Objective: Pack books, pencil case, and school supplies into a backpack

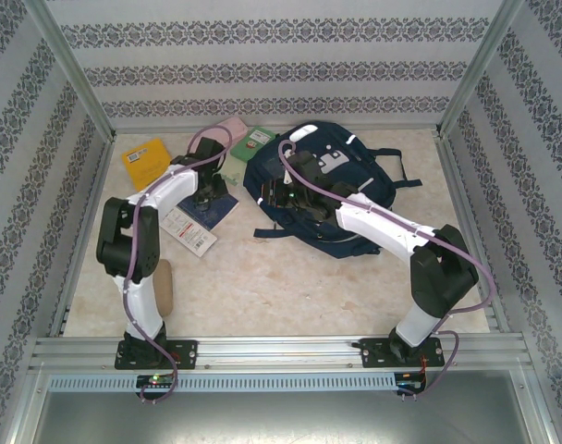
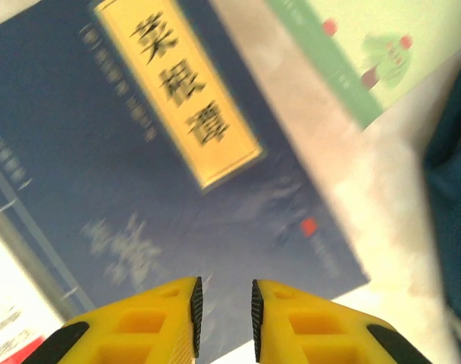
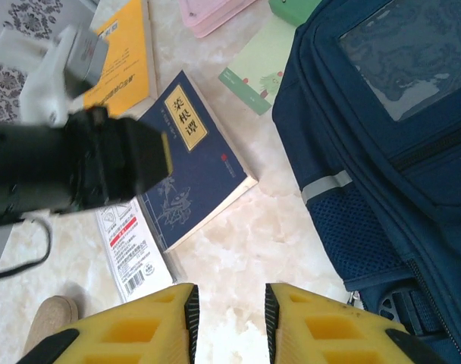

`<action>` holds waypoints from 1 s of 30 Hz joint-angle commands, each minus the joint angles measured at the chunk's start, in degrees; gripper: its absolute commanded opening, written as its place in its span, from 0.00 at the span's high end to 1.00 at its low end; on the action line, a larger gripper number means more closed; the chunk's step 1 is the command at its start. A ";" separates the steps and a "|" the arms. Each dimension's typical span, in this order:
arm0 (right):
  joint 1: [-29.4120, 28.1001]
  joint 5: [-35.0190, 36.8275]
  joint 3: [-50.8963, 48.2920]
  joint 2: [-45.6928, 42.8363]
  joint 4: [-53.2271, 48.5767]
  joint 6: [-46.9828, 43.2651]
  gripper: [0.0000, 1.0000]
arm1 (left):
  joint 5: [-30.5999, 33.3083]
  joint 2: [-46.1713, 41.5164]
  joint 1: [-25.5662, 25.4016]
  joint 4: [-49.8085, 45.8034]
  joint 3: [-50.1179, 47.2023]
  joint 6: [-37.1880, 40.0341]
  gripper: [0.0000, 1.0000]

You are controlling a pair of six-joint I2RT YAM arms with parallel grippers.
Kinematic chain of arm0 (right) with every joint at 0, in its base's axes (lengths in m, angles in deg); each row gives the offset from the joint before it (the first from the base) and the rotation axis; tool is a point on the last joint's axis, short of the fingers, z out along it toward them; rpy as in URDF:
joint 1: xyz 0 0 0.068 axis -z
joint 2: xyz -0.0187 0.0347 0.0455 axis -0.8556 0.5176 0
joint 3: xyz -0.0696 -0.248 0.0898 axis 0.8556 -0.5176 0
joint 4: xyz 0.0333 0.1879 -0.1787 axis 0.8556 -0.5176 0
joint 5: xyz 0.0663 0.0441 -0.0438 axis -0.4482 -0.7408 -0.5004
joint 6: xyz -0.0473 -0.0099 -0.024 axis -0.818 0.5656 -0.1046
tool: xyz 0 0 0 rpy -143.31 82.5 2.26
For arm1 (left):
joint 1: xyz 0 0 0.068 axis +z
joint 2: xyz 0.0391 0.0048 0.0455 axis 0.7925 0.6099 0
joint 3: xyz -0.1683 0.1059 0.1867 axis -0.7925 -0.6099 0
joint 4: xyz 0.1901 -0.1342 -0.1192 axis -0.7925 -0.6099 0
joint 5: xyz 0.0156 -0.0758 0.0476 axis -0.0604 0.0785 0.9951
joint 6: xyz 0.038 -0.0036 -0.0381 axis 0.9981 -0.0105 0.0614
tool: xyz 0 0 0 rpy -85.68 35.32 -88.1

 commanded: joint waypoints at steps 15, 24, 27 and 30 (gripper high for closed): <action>-0.57 -0.16 -0.37 0.00 0.26 -1.71 0.71 | -10.37 0.03 -2.46 5.37 -11.16 -5.43 0.80; -1.58 -3.14 2.20 5.61 1.58 -0.98 0.71 | -7.23 -14.62 -4.26 4.22 -21.31 -6.63 0.73; -2.73 -3.80 4.54 8.72 1.74 -0.95 0.70 | -5.81 -17.70 -2.16 3.18 -21.58 -4.45 0.60; -3.94 -4.75 7.21 12.67 1.89 -0.38 0.70 | -5.91 -18.51 1.16 2.72 -22.36 -2.70 0.60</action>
